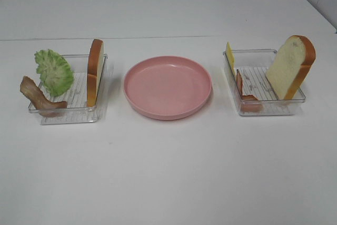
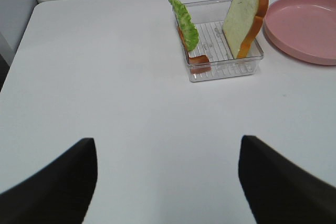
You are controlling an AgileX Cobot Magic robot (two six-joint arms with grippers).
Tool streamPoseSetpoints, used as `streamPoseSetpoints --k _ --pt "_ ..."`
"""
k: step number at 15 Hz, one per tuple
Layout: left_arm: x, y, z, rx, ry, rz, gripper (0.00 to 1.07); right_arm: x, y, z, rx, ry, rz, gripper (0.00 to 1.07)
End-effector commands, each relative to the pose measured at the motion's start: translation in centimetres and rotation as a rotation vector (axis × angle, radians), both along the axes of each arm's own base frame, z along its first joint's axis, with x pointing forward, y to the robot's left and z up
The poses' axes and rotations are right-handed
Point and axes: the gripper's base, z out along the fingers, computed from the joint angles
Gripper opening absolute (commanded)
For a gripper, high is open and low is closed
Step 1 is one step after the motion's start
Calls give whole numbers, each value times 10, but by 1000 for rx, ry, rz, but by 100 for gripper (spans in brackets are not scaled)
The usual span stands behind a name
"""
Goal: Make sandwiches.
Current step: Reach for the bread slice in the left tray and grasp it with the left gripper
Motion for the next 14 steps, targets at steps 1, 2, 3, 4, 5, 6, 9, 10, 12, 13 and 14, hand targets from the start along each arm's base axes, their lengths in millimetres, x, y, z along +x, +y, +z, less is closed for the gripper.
streamPoseSetpoints --k 1,2,3,4,5,6,9,10,12,13,14 --pt "-3 0 0 -9 -29 -4 72 -2 0 -1 -6 -20 1 69" --pt "-3 0 0 -9 -29 -4 72 -2 0 -1 -6 -20 1 69" --pt "-3 0 0 -9 -29 -4 72 -2 0 -1 -6 -20 1 69" --pt "-3 0 0 -9 -29 -4 72 -2 0 -1 -6 -20 1 69" --pt "-3 0 0 -9 -29 -4 72 -2 0 -1 -6 -20 1 69" --pt "-3 0 0 -9 -29 -4 72 -2 0 -1 -6 -20 1 69" --pt "-3 0 0 -9 -29 -4 72 -2 0 -1 -6 -20 1 69" --pt "-3 0 0 -9 -29 -4 72 -2 0 -1 -6 -20 1 69" --pt "-3 0 0 -9 -29 -4 72 -2 0 -1 -6 -20 1 69" --pt "-3 0 0 -9 -29 -4 72 -2 0 -1 -6 -20 1 69" --pt "-3 0 0 -9 -29 -4 72 -2 0 -1 -6 -20 1 69"
